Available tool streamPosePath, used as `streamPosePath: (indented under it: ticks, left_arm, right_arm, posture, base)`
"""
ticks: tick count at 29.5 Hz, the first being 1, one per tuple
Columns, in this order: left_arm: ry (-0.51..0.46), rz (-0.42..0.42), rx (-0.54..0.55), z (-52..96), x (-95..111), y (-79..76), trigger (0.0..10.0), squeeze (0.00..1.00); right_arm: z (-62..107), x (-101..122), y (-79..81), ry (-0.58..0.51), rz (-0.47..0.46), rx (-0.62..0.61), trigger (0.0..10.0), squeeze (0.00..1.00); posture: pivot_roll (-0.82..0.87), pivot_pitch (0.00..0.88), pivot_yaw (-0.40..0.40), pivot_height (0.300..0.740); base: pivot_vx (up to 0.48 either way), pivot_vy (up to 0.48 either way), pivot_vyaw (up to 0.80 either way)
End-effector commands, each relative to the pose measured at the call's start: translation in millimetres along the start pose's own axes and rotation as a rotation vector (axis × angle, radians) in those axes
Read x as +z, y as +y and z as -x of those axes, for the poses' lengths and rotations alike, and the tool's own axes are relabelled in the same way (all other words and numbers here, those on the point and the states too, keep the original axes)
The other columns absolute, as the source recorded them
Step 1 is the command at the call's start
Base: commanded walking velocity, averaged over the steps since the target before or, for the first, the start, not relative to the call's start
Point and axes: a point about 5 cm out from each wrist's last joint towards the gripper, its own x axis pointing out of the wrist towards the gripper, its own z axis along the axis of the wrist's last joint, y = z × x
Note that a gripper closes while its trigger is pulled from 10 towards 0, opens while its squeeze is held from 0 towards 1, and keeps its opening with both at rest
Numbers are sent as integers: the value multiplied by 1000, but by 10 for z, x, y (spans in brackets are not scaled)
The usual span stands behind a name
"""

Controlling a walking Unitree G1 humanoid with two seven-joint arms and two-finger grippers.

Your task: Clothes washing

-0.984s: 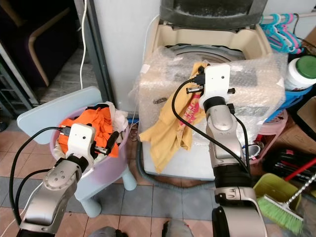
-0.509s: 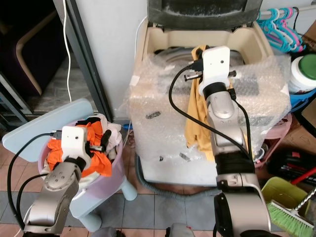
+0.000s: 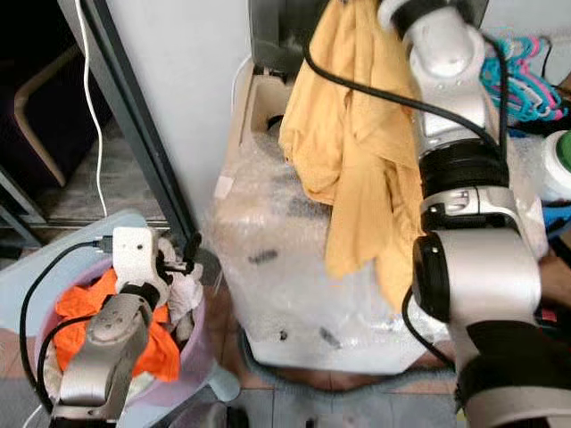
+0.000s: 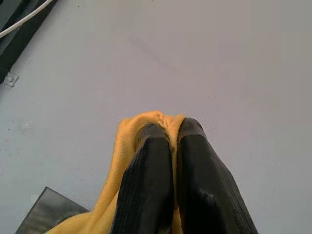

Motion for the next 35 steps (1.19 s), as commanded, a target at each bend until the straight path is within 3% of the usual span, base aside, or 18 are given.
streamPosePath:
  ticks: [1, 4, 6, 7, 9, 12, 13, 14, 15, 18, 20, 22, 26, 30, 33, 34, 35]
  left_arm:
    - [11, 5, -4, 12, -26, -44, 10000, 0]
    - [15, 12, 5, 5, -26, -45, 10000, 0]
    - [19, 20, 16, 9, -31, -40, 10000, 0]
    - [23, 24, 25, 16, -36, -31, 10000, 0]
    - [31, 28, 33, 26, -48, -22, 10000, 0]
    - [39, 31, 33, 28, -62, -23, 10000, 0]
    - [39, 31, 33, 28, -62, -23, 10000, 0]
    - [44, 32, 26, 23, -69, -34, 10000, 0]
    - [46, 32, 21, 18, -73, -45, 10000, 0]
    - [49, 32, 16, 13, -76, -59, 10000, 0]
    - [52, 32, 14, 10, -82, -72, 10000, 0]
    - [54, 31, 16, 15, -86, -69, 10000, 0]
    - [65, 29, 28, 25, -104, -55, 10000, 0]
    - [65, 23, 40, 39, -119, -26, 10000, 0]
    - [25, -13, 49, 87, -77, 20, 10000, 0]
    - [25, -13, 49, 87, -77, 20, 10000, 0]
    - [19, -17, 50, 108, -71, 36, 10000, 0]
  right_arm:
    - [-30, 18, -66, -5, 1, -15, 10000, 0]
    - [36, -180, 63, 76, -39, 35, 10000, 0]
    - [180, -456, 270, 191, -68, 126, 10000, 0]
    - [416, -781, 493, 351, -154, 209, 10000, 0]
    - [678, -1055, 679, 508, -211, 269, 10000, 0]
    - [979, -1277, 839, 631, -184, 374, 10000, 0]
    - [979, -1277, 839, 631, -184, 374, 10000, 0]
    - [1029, -1314, 826, 652, -210, 366, 10000, 965]
    - [1037, -1317, 797, 651, -216, 353, 10000, 1000]
    - [1024, -1298, 743, 627, -234, 332, 10000, 1000]
    - [908, -1084, 600, 450, -267, 312, 10000, 1000]
    - [897, -999, 542, 392, -285, 295, 10000, 1000]
    - [946, -911, 460, 343, -382, 241, 10000, 1000]
    - [1344, -929, 558, 382, -460, 115, 10000, 1000]
    - [1799, -937, 850, 460, -433, 81, 10000, 1000]
    - [1799, -937, 850, 460, -433, 81, 10000, 1000]
    - [1910, -908, 931, 474, -407, 95, 10000, 1000]
  posture:
    - [-15, 3, 11, 740]
    - [-12, 16, 3, 740]
    - [-8, 14, -1, 740]
    - [-3, 14, -3, 740]
    - [-6, 20, 0, 740]
    - [-10, 19, 0, 740]
    - [-10, 19, 0, 740]
    - [-18, 20, 3, 740]
    - [-18, 20, 3, 740]
    - [-27, 20, 5, 740]
    - [-31, 18, 6, 740]
    - [-32, 16, 6, 740]
    - [-36, 14, 7, 740]
    - [-46, 11, 14, 740]
    - [-49, 12, 20, 740]
    - [-49, 12, 20, 740]
    - [-50, 15, 24, 740]
  base:
    - [0, 0, 0]
    - [0, 0, 0]
    - [0, 0, 0]
    - [0, 0, 0]
    - [0, 0, 0]
    - [0, 0, 0]
    - [0, 0, 0]
    - [0, 0, 0]
    - [0, 0, 0]
    - [0, 0, 0]
    - [0, 0, 0]
    - [0, 0, 0]
    - [0, 0, 0]
    - [0, 0, 0]
    - [0, 0, 0]
    - [0, 0, 0]
    - [0, 0, 0]
